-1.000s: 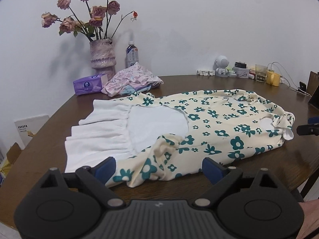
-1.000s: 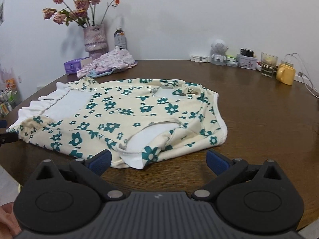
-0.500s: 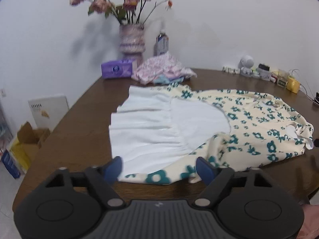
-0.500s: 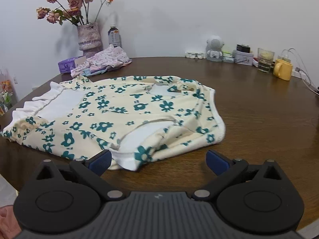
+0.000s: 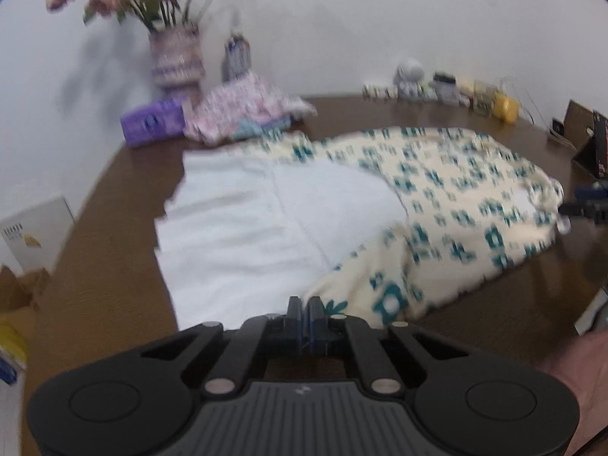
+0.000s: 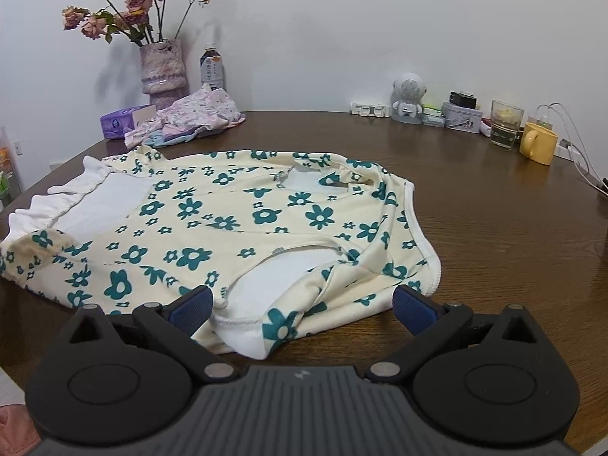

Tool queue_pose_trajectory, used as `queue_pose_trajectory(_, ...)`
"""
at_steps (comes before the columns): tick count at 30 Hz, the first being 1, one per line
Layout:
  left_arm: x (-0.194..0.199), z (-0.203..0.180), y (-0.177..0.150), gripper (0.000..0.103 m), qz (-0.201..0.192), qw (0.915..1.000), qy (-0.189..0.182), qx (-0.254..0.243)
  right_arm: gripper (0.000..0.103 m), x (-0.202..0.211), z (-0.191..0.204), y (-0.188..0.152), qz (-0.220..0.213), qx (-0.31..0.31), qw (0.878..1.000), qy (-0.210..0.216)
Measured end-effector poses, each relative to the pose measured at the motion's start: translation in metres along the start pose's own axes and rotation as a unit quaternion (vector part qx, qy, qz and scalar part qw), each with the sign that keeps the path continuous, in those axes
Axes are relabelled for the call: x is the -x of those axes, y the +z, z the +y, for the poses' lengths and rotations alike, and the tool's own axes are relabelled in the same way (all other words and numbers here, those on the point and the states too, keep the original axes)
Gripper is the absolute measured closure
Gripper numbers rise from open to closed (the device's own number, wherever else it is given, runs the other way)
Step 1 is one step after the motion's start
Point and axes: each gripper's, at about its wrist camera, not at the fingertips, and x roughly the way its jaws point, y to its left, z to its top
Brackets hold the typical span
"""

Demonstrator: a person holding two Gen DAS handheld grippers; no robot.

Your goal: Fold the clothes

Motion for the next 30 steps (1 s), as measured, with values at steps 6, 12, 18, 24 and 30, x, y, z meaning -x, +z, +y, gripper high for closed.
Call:
queue_pose_trajectory(6,-0.023,0.003,0.003,0.1,0.015,0.9995,0.028,-0.006,0.0,-0.004,-0.003,-0.002,0.005,-0.006,1.0,-0.009)
queue_pose_trajectory(12,-0.02,0.019,-0.003,0.072,0.011,0.9972,0.063,0.039,0.0,-0.004,-0.009,-0.005,0.009,-0.01,1.0,-0.016)
queue_pose_trajectory(18,-0.007,0.028,0.001,0.053,0.0,0.998,0.02,0.06,0.0,-0.007,-0.008,-0.004,0.008,-0.011,1.0,-0.013)
queue_pose_trajectory(24,-0.024,0.019,-0.01,0.101,0.037,0.9987,0.013,0.033,0.0,-0.008,-0.006,-0.006,0.01,-0.009,1.0,-0.011)
queue_pose_trajectory(30,-0.019,0.019,0.001,0.101,0.014,0.9996,0.021,0.015,0.0,-0.008,-0.006,-0.007,0.012,-0.01,1.0,-0.015)
